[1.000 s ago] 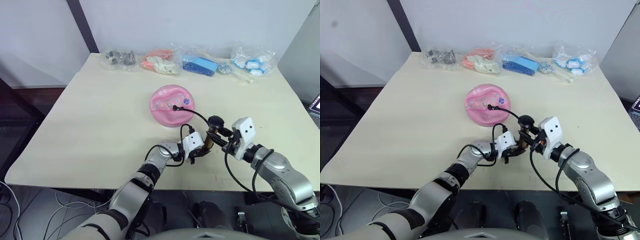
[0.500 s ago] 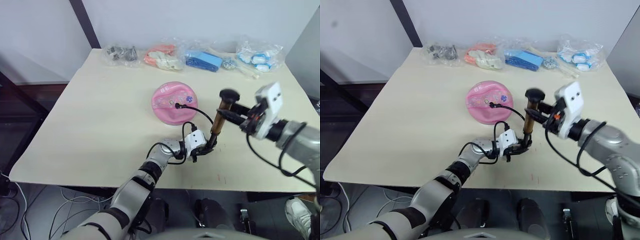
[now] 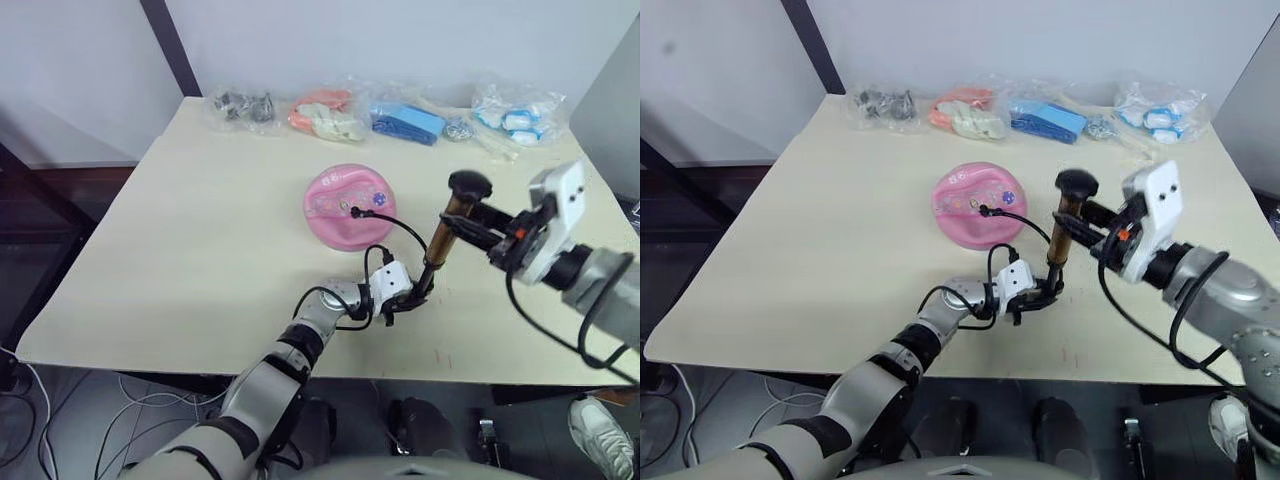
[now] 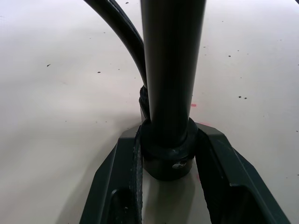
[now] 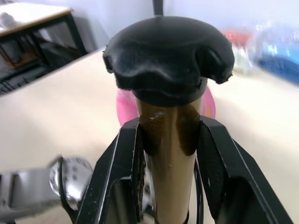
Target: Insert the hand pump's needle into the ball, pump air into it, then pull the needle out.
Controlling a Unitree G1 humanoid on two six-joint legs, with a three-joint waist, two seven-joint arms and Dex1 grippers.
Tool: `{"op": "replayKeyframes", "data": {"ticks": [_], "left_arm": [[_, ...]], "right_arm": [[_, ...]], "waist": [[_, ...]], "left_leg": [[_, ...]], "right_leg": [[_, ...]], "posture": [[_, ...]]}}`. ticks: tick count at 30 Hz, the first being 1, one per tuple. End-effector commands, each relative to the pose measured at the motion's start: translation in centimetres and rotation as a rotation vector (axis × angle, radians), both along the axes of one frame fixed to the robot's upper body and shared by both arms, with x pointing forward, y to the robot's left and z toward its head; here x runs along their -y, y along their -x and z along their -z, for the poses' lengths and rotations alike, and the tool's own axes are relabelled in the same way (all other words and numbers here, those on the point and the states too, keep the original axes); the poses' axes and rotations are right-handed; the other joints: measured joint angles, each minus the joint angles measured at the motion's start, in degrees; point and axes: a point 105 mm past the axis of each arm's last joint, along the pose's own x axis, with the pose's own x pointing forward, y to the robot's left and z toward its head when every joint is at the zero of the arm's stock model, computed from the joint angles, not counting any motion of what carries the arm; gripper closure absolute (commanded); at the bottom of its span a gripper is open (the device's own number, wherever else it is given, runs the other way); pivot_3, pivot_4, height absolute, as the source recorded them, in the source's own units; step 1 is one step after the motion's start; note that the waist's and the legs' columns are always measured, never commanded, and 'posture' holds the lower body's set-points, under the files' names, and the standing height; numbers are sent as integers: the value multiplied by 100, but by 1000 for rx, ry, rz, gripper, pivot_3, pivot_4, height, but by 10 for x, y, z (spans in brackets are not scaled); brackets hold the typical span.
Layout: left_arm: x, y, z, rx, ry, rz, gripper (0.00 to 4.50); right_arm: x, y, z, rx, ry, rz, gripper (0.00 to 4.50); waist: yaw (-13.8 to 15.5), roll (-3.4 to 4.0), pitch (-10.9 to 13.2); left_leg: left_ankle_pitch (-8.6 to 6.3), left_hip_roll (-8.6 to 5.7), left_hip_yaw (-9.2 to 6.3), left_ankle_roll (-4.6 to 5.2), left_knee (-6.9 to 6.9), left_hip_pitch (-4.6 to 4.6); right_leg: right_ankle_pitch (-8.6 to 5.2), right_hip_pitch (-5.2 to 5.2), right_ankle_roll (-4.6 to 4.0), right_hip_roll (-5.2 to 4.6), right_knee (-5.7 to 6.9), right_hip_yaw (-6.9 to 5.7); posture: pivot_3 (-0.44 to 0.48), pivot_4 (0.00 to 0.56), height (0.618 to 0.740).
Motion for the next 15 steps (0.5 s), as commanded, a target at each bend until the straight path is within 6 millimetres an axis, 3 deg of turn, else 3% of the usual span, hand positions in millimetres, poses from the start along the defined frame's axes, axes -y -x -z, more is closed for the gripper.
{"op": "replayKeyframes", "data": {"ticks": [1, 7, 9, 12, 15], "left_arm": [[-28, 19, 49, -152, -160, -30, 3379], [-31, 19, 49, -151, -162, -34, 3379], [-31, 19, 49, -151, -163, -31, 3379], [-30, 19, 48, -150, -162, -29, 3379], [-31, 19, 49, -150, -163, -31, 3379]], "right_arm": [[-5, 1, 48, -129, 55, -18, 3441], [-9, 3, 133, -276, 126, -14, 3441], [-12, 3, 147, -295, 134, -21, 3441], [-16, -1, 140, -261, 114, -35, 3441], [-13, -7, 114, -193, 94, -37, 3441]], "waist": [[-12, -5, -3], [-27, -37, -49], [-33, -52, -70], [-33, -48, -77], [-32, -45, -75]], "left_leg": [[0, 1, 0, 0, 0, 5], [-1, 15, 3, -1, -19, 53], [-1, 18, 5, -1, -27, 62], [-1, 23, 3, -1, -33, 71], [-1, 27, -1, -2, -37, 73]], "right_leg": [[-2, 5, -4, 1, 0, 1], [-11, 32, -17, 15, 0, 4], [-12, 34, -19, 20, 0, 7], [-13, 45, -22, 28, 0, 8], [-15, 46, -25, 33, 0, 8]], "posture": [[0, 150, 740], [0, 150, 740], [0, 150, 740], [0, 150, 740], [0, 150, 740]]}}
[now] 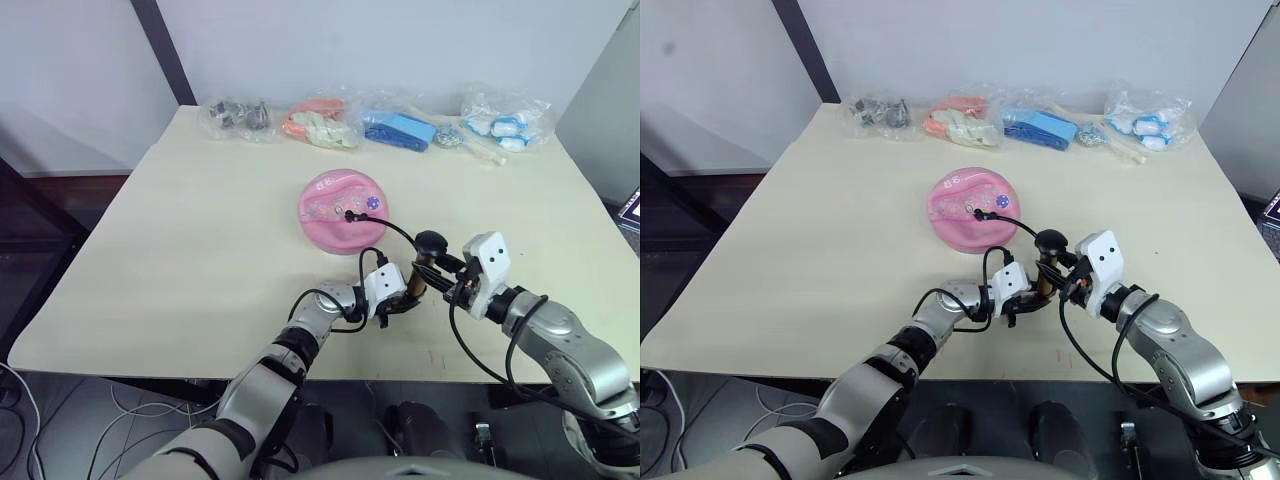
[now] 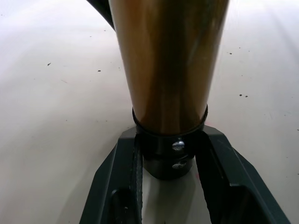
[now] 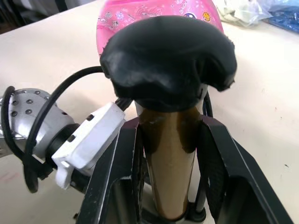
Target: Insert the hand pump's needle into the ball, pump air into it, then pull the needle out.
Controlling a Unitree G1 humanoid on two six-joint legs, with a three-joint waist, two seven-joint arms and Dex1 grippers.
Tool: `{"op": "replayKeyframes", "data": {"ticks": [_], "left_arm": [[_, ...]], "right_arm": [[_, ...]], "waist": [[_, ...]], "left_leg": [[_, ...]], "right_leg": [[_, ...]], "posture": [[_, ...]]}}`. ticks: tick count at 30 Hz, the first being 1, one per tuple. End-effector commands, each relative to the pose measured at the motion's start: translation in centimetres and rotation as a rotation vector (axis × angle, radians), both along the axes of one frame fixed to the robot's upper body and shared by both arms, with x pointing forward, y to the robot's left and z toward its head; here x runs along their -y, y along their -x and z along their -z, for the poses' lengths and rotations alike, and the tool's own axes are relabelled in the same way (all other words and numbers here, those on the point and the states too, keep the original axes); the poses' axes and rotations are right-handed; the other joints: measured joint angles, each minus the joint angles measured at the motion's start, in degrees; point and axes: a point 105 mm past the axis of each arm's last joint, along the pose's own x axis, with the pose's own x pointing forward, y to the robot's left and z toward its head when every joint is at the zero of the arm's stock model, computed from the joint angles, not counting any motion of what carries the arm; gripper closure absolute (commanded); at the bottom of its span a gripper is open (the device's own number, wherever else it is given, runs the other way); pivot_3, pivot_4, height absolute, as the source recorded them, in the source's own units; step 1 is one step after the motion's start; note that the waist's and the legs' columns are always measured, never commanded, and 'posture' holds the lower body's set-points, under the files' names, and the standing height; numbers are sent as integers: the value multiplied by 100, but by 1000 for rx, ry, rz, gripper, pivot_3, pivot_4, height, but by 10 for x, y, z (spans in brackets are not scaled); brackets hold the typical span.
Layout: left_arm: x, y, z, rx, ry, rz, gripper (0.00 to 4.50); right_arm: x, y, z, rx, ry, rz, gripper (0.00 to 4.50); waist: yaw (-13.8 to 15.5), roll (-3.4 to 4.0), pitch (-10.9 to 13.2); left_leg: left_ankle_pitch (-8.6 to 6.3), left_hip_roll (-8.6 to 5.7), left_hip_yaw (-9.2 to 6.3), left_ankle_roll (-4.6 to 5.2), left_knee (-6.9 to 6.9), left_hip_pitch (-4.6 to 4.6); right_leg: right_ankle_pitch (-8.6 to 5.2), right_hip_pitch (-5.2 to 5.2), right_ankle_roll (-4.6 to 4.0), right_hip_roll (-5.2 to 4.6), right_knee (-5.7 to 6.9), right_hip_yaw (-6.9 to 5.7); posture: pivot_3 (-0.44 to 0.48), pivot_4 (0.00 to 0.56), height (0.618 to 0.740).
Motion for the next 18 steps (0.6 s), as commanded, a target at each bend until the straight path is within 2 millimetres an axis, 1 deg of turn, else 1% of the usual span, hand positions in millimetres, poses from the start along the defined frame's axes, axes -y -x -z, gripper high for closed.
{"op": "replayKeyframes", "data": {"ticks": [1, 4, 6, 8, 9, 11, 15, 18], "left_arm": [[-24, 19, 43, -134, -146, -11, 3379], [-24, 20, 44, -138, -149, -11, 3379], [-23, 21, 45, -140, -149, -10, 3379], [-23, 21, 45, -142, -148, -10, 3379], [-23, 21, 45, -143, -149, -9, 3379], [-22, 21, 45, -144, -149, -9, 3379], [-21, 22, 46, -148, -147, -7, 3379], [-21, 23, 46, -150, -147, -6, 3379]], "right_arm": [[2, 8, 17, -123, 36, -30, 3441], [4, 2, -18, -43, 13, -34, 3441], [5, 1, -46, 11, -11, -42, 3441], [5, 1, -68, 46, -32, -50, 3441], [6, 2, -87, 84, -45, -60, 3441], [9, 5, -115, 135, -58, -75, 3441], [18, 11, -159, 202, -70, -83, 3441], [22, 15, -181, 235, -73, -84, 3441]], "waist": [[1, 7, 5], [10, 18, 14], [15, 34, 34], [24, 48, 51], [27, 57, 61], [28, 86, 91], [47, 79, 113], [51, 79, 117]], "left_leg": [[0, 1, -1, 0, 0, -1], [0, 0, -2, 0, 0, -6], [0, -2, 0, 0, 0, -11], [0, -6, 2, 0, 0, -24], [0, -8, 2, 0, 0, -31], [1, -13, 10, 0, 1, -44], [1, -18, 8, 1, 3, -49], [1, -18, 11, 1, 3, -51]], "right_leg": [[0, -1, 0, 1, 0, 0], [0, -3, 0, 0, 0, 0], [1, -7, 0, -2, -1, 1], [2, -20, 1, -6, 0, 3], [6, -26, 7, -6, 0, 3], [16, -41, 24, -8, 0, 12], [16, -44, 25, -14, 0, 7], [15, -46, 24, -19, -1, 8]], "posture": [[0, 150, 740], [0, 150, 740], [0, 150, 740], [0, 150, 740], [0, 150, 740], [0, 150, 740], [0, 150, 740], [0, 150, 740]]}}
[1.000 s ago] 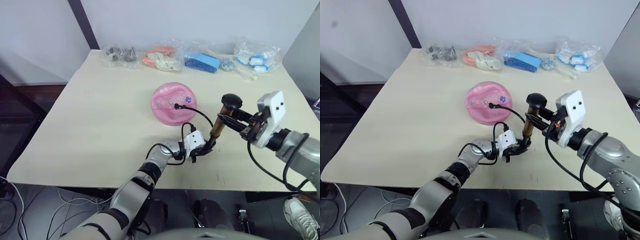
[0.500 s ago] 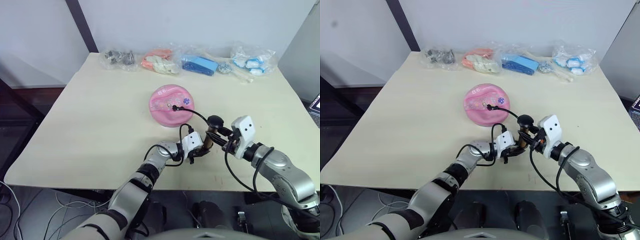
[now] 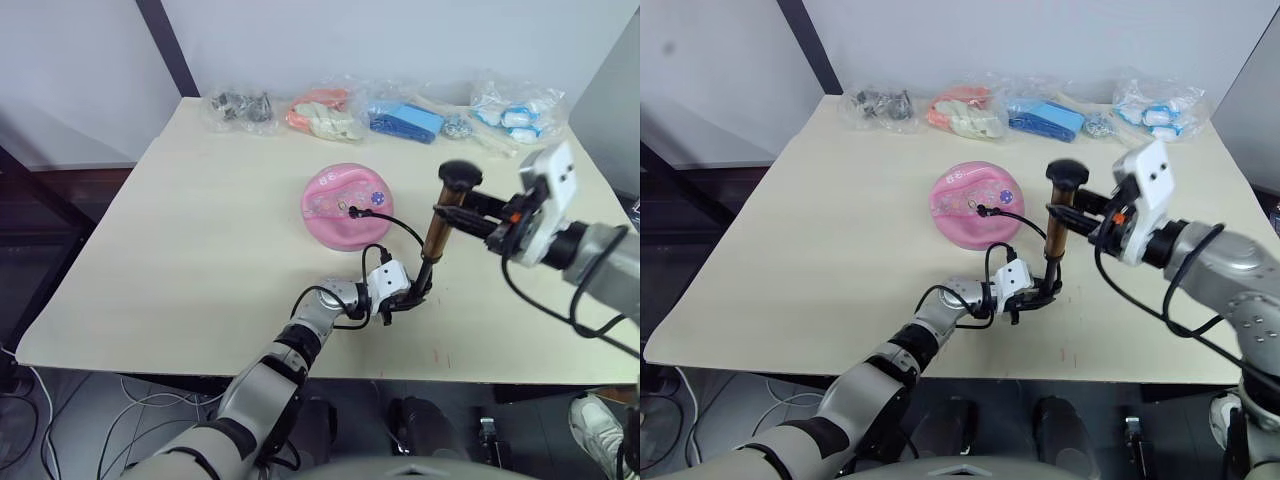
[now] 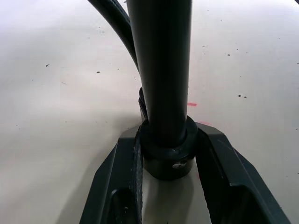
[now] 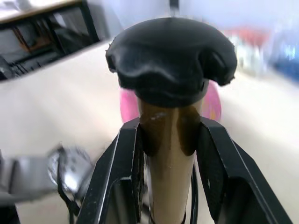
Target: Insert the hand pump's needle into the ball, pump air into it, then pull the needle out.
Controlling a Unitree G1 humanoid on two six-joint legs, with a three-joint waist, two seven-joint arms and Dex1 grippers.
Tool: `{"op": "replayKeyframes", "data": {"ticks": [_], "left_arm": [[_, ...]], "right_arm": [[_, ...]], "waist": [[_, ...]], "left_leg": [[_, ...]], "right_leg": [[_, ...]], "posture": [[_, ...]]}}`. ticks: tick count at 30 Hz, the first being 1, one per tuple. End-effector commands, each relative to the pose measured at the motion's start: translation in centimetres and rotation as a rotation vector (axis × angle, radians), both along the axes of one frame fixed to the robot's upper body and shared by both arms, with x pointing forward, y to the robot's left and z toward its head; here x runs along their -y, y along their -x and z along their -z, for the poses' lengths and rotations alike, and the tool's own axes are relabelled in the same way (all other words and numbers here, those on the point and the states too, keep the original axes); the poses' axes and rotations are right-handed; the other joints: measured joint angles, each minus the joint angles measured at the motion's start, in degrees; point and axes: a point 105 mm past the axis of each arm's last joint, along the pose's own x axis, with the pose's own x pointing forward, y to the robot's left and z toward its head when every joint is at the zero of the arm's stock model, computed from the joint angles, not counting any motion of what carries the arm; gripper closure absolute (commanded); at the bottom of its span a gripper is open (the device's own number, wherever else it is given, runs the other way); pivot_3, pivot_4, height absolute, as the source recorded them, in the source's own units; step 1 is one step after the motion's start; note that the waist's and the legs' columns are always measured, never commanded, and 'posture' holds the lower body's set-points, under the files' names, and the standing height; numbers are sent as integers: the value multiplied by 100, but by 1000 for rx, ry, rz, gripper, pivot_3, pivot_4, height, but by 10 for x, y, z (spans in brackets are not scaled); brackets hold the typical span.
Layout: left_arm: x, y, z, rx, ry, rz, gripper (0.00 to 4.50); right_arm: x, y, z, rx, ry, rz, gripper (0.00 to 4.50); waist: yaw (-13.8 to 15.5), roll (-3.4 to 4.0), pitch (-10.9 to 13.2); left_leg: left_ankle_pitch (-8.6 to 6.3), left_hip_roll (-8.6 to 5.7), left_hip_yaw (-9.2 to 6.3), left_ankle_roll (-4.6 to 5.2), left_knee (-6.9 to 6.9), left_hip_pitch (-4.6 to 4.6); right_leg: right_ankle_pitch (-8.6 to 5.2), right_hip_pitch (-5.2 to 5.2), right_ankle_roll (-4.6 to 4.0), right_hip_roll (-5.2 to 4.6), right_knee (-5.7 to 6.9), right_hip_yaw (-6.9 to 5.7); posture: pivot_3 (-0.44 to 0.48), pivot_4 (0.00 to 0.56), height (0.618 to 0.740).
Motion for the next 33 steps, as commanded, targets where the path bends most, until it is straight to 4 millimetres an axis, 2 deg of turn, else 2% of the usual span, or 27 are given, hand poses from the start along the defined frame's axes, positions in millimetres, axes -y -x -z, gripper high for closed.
{"op": "replayKeyframes", "data": {"ticks": [1, 3, 4, 7, 13, 16, 18, 20, 21, 24, 27, 30, 33], "left_arm": [[-28, 23, 56, -172, -172, -33, 3379], [-28, 23, 56, -173, -172, -34, 3379], [-28, 24, 56, -173, -172, -35, 3379], [-27, 24, 56, -172, -170, -32, 3379], [-26, 23, 55, -168, -166, -34, 3379], [-28, 23, 55, -167, -167, -38, 3379], [-31, 22, 56, -167, -171, -43, 3379], [-32, 22, 56, -168, -172, -46, 3379], [-32, 23, 57, -168, -172, -46, 3379], [-31, 23, 56, -167, -171, -41, 3379], [-31, 22, 56, -167, -170, -42, 3380], [-33, 21, 56, -167, -174, -46, 3380], [-34, 21, 56, -169, -177, -49, 3380]], "right_arm": [[8, 11, -48, 132, -49, 10, 3441], [7, 13, -56, 136, -72, 0, 3441], [5, 13, -50, 117, -73, -3, 3441], [1, 8, -14, 18, -37, 11, 3441], [-5, 5, 65, -152, 20, 34, 3441], [-9, 8, 89, -192, 40, 21, 3441], [-17, 11, 129, -269, 75, 12, 3441], [-15, 16, 170, -348, 109, 29, 3441], [-14, 17, 185, -372, 111, 39, 3441], [-11, 18, 208, -399, 101, 59, 3441], [-8, 13, 198, -352, 63, 64, 3441], [-3, 5, 162, -248, 47, 57, 3441], [4, -4, 117, -130, 16, 73, 3441]], "waist": [[1, -2, 4], [3, 4, 8], [6, 4, 8], [25, -1, 3], [10, -13, -13], [-32, -21, -28], [-35, -47, -50], [-35, -65, -75], [-38, -78, -97], [-49, -94, -124], [-50, -81, -131], [-37, -67, -125], [-32, -50, -113]], "left_leg": [[0, 0, 0, 0, 0, -2], [0, -2, 2, 0, 2, -10], [0, -4, 2, 1, 5, -19], [0, -6, -5, 1, 22, -50], [0, -10, -4, 2, 26, -38], [0, -3, -5, 1, 25, -11], [0, 2, -4, 1, 22, 11], [-1, 9, -6, 0, 13, 29], [-1, 12, -6, 0, 1, 35], [-1, 15, -5, 0, -17, 61], [-1, 20, -9, -1, -20, 73], [-2, 22, -9, -1, -27, 80], [-1, 19, -10, -1, -27, 72]], "right_leg": [[0, 0, 0, -2, 0, 0], [1, -7, -1, -6, 0, 1], [2, -13, -2, -8, 0, 1], [15, -30, -20, -8, 1, -7], [3, -19, 5, -9, 2, -9], [-3, 3, -1, -5, 2, -11], [-13, 21, -19, 0, 2, -9], [-15, 32, -21, 12, 2, -10], [-16, 34, -24, 14, 1, -9], [-20, 53, -29, 18, 0, -8], [-23, 61, -34, 23, 0, -8], [-23, 64, -35, 25, 0, -7], [-21, 61, -31, 24, 0, -7]], "posture": [[0, 150, 740], [0, 150, 740], [0, 150, 740], [0, 150, 740], [0, 150, 740], [0, 150, 740], [0, 150, 740], [0, 150, 740], [0, 150, 740], [0, 150, 740], [0, 150, 740], [0, 150, 740], [0, 150, 740]]}}
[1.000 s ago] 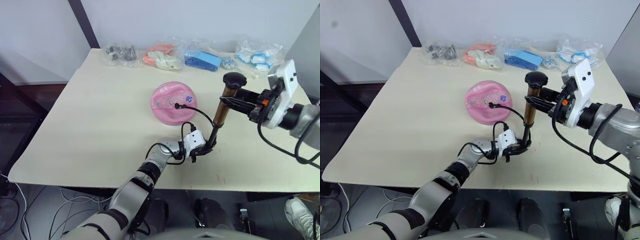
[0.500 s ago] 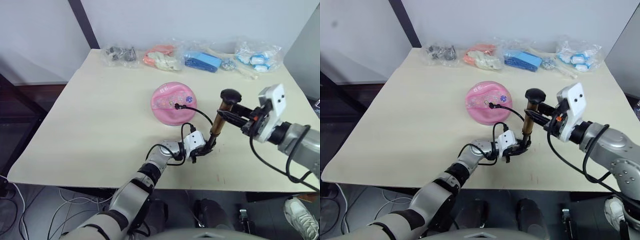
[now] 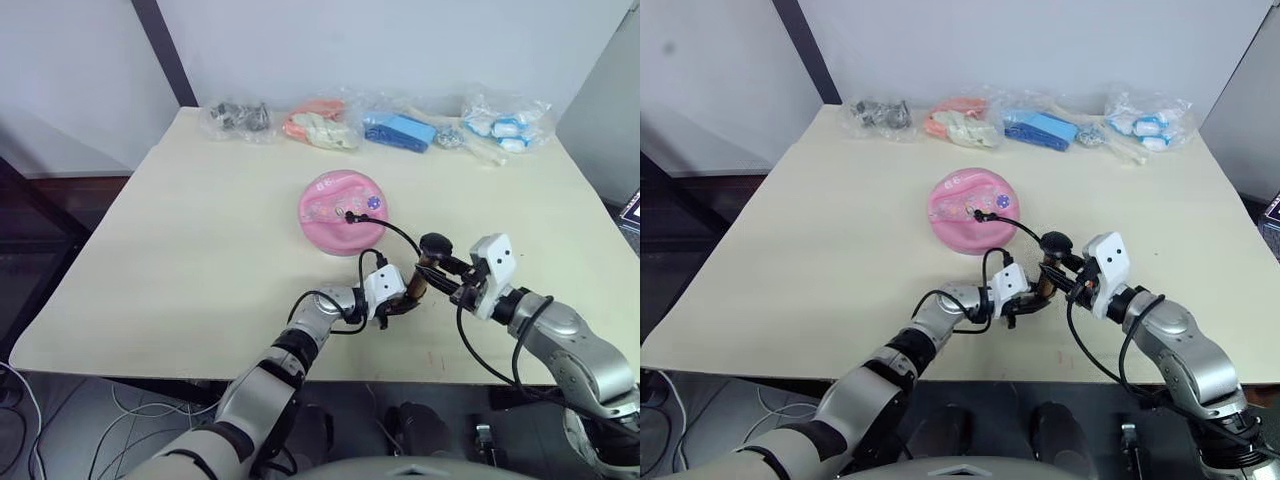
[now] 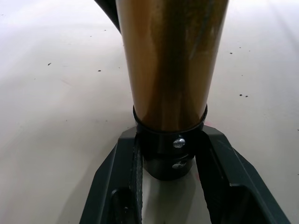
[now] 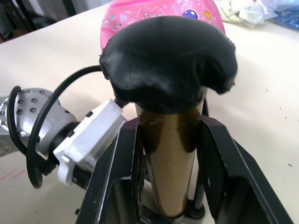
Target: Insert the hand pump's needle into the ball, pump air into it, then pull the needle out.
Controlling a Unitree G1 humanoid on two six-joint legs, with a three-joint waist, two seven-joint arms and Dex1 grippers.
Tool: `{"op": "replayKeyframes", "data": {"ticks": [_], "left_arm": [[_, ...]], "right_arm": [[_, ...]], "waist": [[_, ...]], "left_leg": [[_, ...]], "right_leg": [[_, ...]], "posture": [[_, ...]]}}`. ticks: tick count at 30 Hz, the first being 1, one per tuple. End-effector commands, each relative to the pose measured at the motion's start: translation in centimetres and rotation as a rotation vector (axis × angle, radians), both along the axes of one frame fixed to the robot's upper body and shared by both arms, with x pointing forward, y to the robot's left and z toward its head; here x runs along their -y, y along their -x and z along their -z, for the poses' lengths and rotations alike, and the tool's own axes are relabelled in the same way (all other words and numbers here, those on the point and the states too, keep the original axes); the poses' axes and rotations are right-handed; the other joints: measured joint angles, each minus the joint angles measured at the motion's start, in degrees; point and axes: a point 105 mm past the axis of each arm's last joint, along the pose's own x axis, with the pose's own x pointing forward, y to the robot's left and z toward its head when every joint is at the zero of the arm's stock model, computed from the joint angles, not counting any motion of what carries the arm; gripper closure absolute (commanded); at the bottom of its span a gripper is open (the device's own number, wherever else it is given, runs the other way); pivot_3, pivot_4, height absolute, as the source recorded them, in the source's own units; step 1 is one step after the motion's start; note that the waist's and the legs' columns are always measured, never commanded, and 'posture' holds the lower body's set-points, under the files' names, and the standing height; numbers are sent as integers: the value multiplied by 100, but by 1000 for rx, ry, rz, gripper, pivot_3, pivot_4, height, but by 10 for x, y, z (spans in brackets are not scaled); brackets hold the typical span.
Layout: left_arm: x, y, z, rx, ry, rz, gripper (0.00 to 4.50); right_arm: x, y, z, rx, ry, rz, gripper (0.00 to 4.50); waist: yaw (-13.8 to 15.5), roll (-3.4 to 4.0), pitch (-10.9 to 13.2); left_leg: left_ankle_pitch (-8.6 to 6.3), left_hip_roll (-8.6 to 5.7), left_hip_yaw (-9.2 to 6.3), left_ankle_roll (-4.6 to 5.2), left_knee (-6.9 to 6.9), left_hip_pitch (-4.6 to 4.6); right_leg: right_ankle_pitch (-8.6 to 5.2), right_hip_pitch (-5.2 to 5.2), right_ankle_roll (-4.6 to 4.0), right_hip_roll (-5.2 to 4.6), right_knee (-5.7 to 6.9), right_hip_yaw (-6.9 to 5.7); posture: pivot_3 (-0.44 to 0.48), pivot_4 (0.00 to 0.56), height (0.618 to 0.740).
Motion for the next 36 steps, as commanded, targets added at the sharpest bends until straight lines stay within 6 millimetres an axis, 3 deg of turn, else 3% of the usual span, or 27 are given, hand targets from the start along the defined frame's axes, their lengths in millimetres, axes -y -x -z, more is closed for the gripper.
{"op": "replayKeyframes", "data": {"ticks": [1, 5, 10, 19, 21, 25, 32, 36], "left_arm": [[-27, 20, 48, -151, -153, -29, 3380], [-27, 20, 48, -154, -151, -31, 3380], [-27, 21, 49, -159, -150, -32, 3380], [-30, 20, 50, -159, -153, -39, 3380], [-30, 19, 49, -158, -152, -38, 3380], [-29, 18, 47, -154, -145, -36, 3380], [-27, 18, 45, -151, -139, -36, 3380], [-29, 17, 45, -151, -141, -40, 3380]], "right_arm": [[11, -2, -31, 33, 3, 13, 3441], [17, -4, -71, 108, -23, 23, 3441], [28, -1, -138, 216, -30, 19, 3441], [31, 9, -195, 263, -42, 8, 3441], [27, 7, -188, 241, -52, 3, 3441], [16, 4, -154, 153, -35, -10, 3441], [9, -3, -50, -57, 16, 19, 3441], [6, -3, -3, -125, 57, 24, 3441]], "waist": [[3, 14, 12], [30, 38, 43], [25, 57, 99], [39, 57, 130], [39, 56, 132], [38, 56, 130], [1, 27, 96], [-20, 9, 78]], "left_leg": [[0, -2, -1, 0, 0, -9], [1, -13, 1, 0, 4, -44], [2, -15, 9, 1, 16, -52], [2, -18, 17, 1, 26, -71], [2, -23, 17, 2, 33, -92], [2, -25, 12, 2, 52, -128], [2, -23, 12, 3, 56, -99], [1, -9, 17, 2, 49, -46]], "right_leg": [[1, -6, 2, 0, 0, 0], [11, -40, 16, -5, 0, 3], [11, -46, 15, -12, 1, 10], [17, -60, 21, -25, 2, 14], [29, -78, 18, -30, 2, 14], [38, -99, 12, -29, 4, 9], [26, -75, 39, -23, 5, 8], [10, -33, 14, -11, 5, 14]], "posture": [[0, 150, 740], [0, 150, 740], [0, 150, 740], [0, 150, 740], [0, 150, 740], [0, 150, 740], [0, 150, 740], [0, 150, 740]]}}
